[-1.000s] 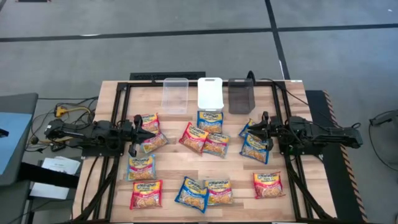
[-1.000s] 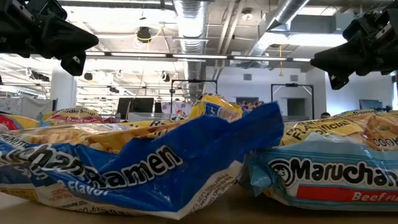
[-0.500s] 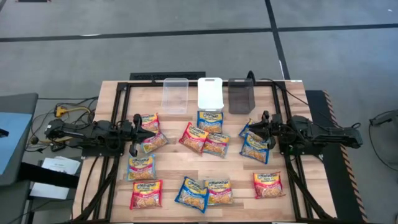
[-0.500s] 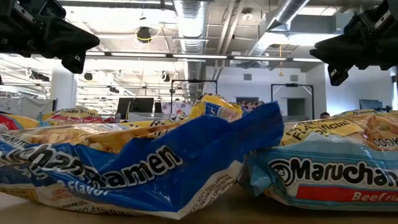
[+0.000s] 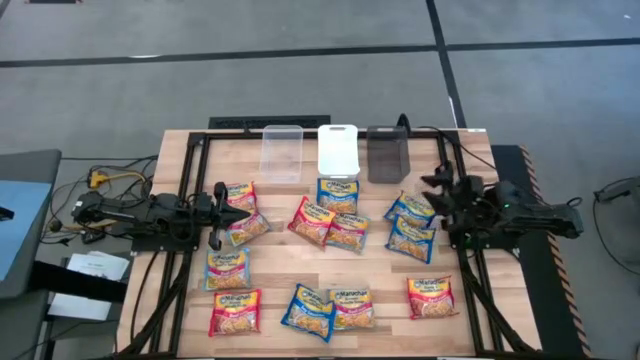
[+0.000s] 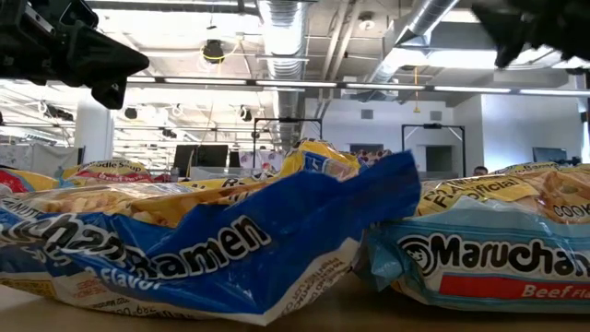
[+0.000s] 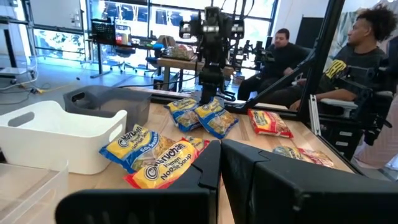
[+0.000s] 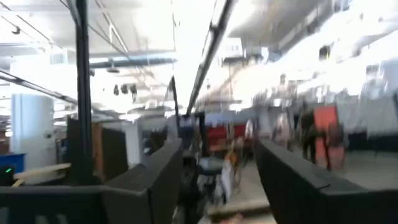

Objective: Sort Maruchan noodles
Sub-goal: Put the blue noodle pack into the black bin

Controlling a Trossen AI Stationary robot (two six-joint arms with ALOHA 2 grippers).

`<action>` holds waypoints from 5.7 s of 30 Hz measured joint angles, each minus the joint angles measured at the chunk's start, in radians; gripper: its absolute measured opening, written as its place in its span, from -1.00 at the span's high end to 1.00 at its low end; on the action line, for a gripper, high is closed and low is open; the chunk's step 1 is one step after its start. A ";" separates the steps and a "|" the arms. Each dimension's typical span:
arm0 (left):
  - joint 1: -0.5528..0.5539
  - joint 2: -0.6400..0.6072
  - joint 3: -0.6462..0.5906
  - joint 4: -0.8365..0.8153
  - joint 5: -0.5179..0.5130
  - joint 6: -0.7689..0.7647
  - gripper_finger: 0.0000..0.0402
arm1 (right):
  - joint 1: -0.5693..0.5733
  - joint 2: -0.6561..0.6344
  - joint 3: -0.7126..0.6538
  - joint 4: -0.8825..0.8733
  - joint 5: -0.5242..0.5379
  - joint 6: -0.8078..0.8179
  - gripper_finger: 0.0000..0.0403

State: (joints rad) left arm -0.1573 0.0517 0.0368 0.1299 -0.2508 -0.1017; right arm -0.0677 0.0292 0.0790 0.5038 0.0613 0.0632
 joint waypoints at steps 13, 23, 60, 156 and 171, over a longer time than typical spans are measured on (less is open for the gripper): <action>0.000 0.000 0.000 -0.008 0.000 -0.013 1.00 | 0.000 0.068 0.400 -0.649 0.264 0.163 -0.27; 0.000 0.000 0.000 -0.008 -0.064 -0.016 1.00 | 0.001 0.234 0.494 -1.057 0.204 0.538 -0.27; 0.000 0.000 0.000 -0.013 -0.259 0.030 1.00 | 0.000 0.711 0.495 -1.320 -0.221 0.767 -0.27; 0.000 0.000 0.000 -0.034 -0.262 -0.016 1.00 | -0.214 1.180 0.973 -1.183 0.521 -0.005 0.97; 0.000 0.000 0.000 -0.034 -0.261 -0.017 1.00 | -0.495 1.363 0.974 -0.971 0.521 -0.337 0.97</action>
State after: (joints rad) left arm -0.1570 0.0515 0.0364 0.0956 -0.5121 -0.1184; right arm -0.5630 1.3925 1.0527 -0.4673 0.5822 -0.2738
